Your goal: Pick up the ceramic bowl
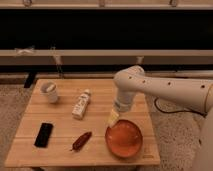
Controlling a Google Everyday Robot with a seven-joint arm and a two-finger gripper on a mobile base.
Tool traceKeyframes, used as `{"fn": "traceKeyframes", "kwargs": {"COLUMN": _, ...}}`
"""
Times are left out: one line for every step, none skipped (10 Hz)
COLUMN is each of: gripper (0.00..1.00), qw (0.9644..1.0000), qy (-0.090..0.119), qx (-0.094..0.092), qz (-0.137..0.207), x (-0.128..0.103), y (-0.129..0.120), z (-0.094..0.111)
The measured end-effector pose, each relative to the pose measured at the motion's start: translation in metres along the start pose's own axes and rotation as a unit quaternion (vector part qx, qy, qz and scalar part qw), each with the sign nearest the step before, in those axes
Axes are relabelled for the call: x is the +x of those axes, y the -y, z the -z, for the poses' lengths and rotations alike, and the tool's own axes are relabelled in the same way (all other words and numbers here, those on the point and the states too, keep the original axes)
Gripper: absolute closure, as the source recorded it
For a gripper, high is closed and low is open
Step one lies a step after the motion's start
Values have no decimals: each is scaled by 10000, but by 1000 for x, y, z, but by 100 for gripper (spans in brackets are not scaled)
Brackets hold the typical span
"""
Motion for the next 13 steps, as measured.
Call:
{"fn": "traceKeyframes", "kwargs": {"gripper": 20, "qw": 9998, "qy": -133, "qx": -42, "qz": -110, "x": 12, "y": -2, "z": -17}}
{"fn": "traceKeyframes", "kwargs": {"gripper": 20, "qw": 9994, "qy": -250, "qx": -56, "qz": -251, "x": 24, "y": -1, "z": -34}}
{"fn": "traceKeyframes", "kwargs": {"gripper": 20, "qw": 9985, "qy": -362, "qx": -34, "qz": -406, "x": 36, "y": 3, "z": -44}}
{"fn": "traceKeyframes", "kwargs": {"gripper": 20, "qw": 9977, "qy": -416, "qx": -2, "qz": -536, "x": 42, "y": 7, "z": -48}}
{"fn": "traceKeyframes", "kwargs": {"gripper": 20, "qw": 9967, "qy": -443, "qx": 38, "qz": -683, "x": 46, "y": 13, "z": -49}}
{"fn": "traceKeyframes", "kwargs": {"gripper": 20, "qw": 9955, "qy": -429, "qx": 77, "qz": -846, "x": 50, "y": 22, "z": -47}}
{"fn": "traceKeyframes", "kwargs": {"gripper": 20, "qw": 9943, "qy": -355, "qx": 125, "qz": -994, "x": 55, "y": 32, "z": -39}}
{"fn": "traceKeyframes", "kwargs": {"gripper": 20, "qw": 9936, "qy": -270, "qx": 158, "qz": -1089, "x": 58, "y": 38, "z": -29}}
{"fn": "traceKeyframes", "kwargs": {"gripper": 20, "qw": 9932, "qy": -239, "qx": 169, "qz": -1126, "x": 59, "y": 41, "z": -26}}
{"fn": "traceKeyframes", "kwargs": {"gripper": 20, "qw": 9930, "qy": -237, "qx": 178, "qz": -1147, "x": 60, "y": 43, "z": -27}}
{"fn": "traceKeyframes", "kwargs": {"gripper": 20, "qw": 9923, "qy": -276, "qx": 180, "qz": -1196, "x": 62, "y": 46, "z": -31}}
{"fn": "traceKeyframes", "kwargs": {"gripper": 20, "qw": 9908, "qy": -331, "qx": 191, "qz": -1297, "x": 67, "y": 51, "z": -38}}
{"fn": "traceKeyframes", "kwargs": {"gripper": 20, "qw": 9898, "qy": -367, "qx": 195, "qz": -1365, "x": 70, "y": 54, "z": -44}}
